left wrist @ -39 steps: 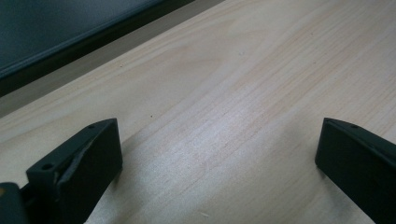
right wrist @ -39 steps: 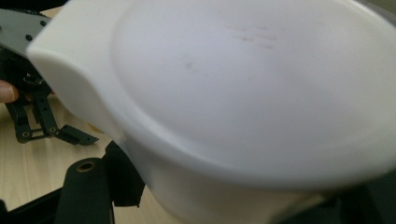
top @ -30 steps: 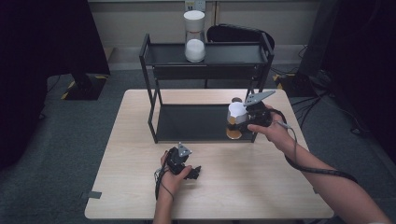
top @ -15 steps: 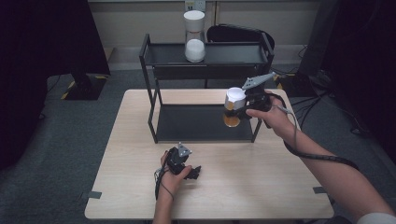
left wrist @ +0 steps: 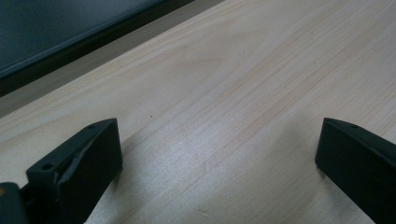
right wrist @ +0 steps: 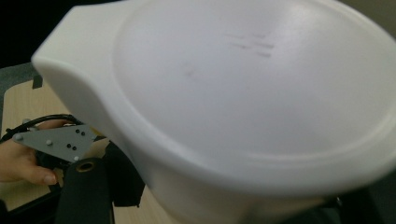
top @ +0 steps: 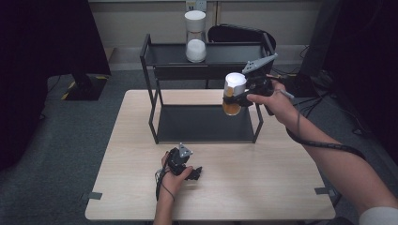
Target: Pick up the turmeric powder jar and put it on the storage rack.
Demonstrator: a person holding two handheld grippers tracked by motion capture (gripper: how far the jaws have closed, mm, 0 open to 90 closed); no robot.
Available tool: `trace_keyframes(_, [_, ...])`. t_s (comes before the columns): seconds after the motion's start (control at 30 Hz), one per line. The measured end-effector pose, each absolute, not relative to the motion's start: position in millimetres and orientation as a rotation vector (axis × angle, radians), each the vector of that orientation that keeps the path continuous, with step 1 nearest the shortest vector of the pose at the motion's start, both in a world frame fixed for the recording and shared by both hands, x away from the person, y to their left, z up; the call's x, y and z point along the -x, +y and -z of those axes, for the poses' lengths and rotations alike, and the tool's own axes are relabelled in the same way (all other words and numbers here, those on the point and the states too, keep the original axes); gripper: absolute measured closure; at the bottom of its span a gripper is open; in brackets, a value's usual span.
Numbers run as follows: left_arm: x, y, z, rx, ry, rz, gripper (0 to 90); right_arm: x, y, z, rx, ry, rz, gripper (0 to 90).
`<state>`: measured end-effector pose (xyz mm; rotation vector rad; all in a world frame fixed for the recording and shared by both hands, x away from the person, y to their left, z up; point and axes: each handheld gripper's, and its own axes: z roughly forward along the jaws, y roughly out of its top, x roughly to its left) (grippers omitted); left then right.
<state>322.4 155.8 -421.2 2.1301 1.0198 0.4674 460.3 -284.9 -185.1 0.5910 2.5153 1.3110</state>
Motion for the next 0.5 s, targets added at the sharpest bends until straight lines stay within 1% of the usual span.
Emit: trace_keyframes(0.5, [-322.4,155.8,421.5,-2.129,1.019,-0.468,0.0,-466.2,-277.2,135.8,-0.585,2.503,-1.29,30.7])
